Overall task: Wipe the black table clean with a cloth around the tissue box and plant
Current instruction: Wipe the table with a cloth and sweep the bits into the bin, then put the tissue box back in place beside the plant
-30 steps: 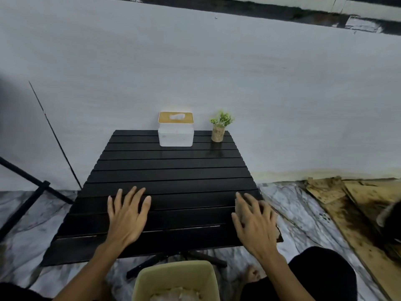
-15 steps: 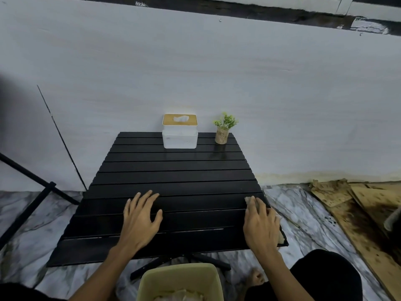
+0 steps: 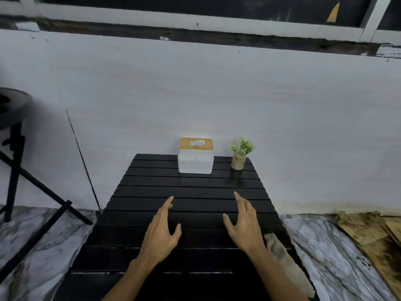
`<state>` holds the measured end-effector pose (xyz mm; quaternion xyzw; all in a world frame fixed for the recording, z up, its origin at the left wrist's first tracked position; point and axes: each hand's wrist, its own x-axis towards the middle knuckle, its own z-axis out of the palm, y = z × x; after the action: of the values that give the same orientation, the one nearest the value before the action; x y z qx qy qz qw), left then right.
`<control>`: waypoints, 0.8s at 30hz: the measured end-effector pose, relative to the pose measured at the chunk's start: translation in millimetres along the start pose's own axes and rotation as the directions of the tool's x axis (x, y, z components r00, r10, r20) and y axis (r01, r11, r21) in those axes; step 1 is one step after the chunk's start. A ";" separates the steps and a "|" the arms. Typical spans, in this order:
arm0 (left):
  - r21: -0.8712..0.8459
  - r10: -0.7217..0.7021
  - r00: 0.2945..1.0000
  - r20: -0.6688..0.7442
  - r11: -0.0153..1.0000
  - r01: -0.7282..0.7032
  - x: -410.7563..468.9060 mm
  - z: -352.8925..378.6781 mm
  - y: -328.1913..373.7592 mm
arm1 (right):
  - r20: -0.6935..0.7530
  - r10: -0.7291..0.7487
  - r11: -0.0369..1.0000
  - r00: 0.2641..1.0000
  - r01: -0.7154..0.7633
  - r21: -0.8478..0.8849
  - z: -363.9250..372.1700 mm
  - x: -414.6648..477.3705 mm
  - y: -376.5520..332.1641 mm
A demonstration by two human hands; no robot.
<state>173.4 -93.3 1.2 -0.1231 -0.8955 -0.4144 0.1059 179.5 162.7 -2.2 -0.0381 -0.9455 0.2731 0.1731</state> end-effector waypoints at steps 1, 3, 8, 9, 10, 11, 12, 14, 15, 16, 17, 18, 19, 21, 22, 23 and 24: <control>-0.025 -0.010 1.000 0.012 1.000 0.010 12.2 1.5 0.8 | 0.042 0.002 0.999 0.999 -0.004 0.051 3.7 13.0 -4.8; -0.062 -0.024 0.999 0.028 0.998 0.026 39.8 3.4 1.7 | 0.100 0.008 0.993 0.995 -0.020 0.120 11.7 40.7 -11.0; -0.010 -0.018 0.999 0.029 1.000 0.018 119.3 5.6 -7.2 | 0.168 0.005 0.986 0.986 -0.033 0.161 34.1 117.3 -15.8; 0.005 -0.023 0.999 0.034 1.000 0.023 135.2 6.0 -10.8 | 0.177 0.003 0.988 0.984 -0.030 0.151 38.5 132.4 -16.0; 0.022 -0.023 0.999 0.039 1.000 0.022 150.8 6.9 -14.5 | 0.180 -0.004 0.991 0.984 -0.020 0.135 43.2 146.5 -16.0; 0.040 -0.020 0.999 0.044 0.999 0.019 165.4 8.0 -18.5 | 0.179 -0.016 0.993 0.984 -0.005 0.116 47.6 159.7 -16.1; 0.055 -0.019 0.999 0.050 0.998 0.016 179.2 9.4 -22.4 | 0.177 -0.027 0.995 0.984 0.009 0.101 51.6 172.1 -16.2; 0.066 -0.024 0.997 0.070 0.998 0.020 203.0 13.3 -30.6 | 0.172 -0.033 0.996 0.985 0.019 0.082 59.1 193.9 -15.4; 0.063 -0.025 0.996 0.081 0.998 0.020 213.6 15.8 -34.7 | 0.167 -0.033 0.997 0.985 0.021 0.076 62.7 203.8 -14.4; 0.053 -0.023 0.996 0.091 0.998 0.019 223.1 18.2 -38.2 | 0.160 -0.038 0.997 0.986 0.027 0.074 66.1 213.5 -13.4; 0.039 -0.019 0.995 0.098 0.999 0.015 231.9 20.5 -40.8 | 0.151 -0.049 0.996 0.987 0.038 0.075 69.4 222.4 -12.1; 0.026 -0.010 0.995 0.101 1.000 0.007 240.1 22.6 -43.1 | 0.145 -0.063 0.996 0.987 0.053 0.073 73.3 230.8 -9.9; 0.018 0.004 0.994 0.105 1.000 -0.005 247.6 24.4 -44.8 | 0.143 -0.077 0.995 0.987 0.068 0.070 76.7 237.9 -8.3; 0.007 0.032 0.992 0.123 0.999 -0.033 260.5 27.9 -46.6 | 0.156 -0.096 0.994 0.983 0.086 0.068 82.9 249.2 -6.5; -0.001 0.042 0.990 0.132 0.999 -0.042 266.0 29.7 -47.3 | 0.165 -0.103 0.993 0.981 0.093 0.069 85.5 253.7 -6.3; -0.009 0.047 0.989 0.139 0.999 -0.046 270.7 31.5 -48.1 | 0.177 -0.110 0.993 0.978 0.099 0.071 87.9 257.4 -6.4; -0.014 0.050 0.989 0.141 0.999 -0.049 274.9 33.2 -48.8 | 0.186 -0.120 0.991 0.975 0.107 0.080 89.7 259.9 -6.8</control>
<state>-105.0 -61.9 25.4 -0.1749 -0.8952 -0.4066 0.0520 -95.1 155.2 10.1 0.0484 -0.9483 0.2977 0.0982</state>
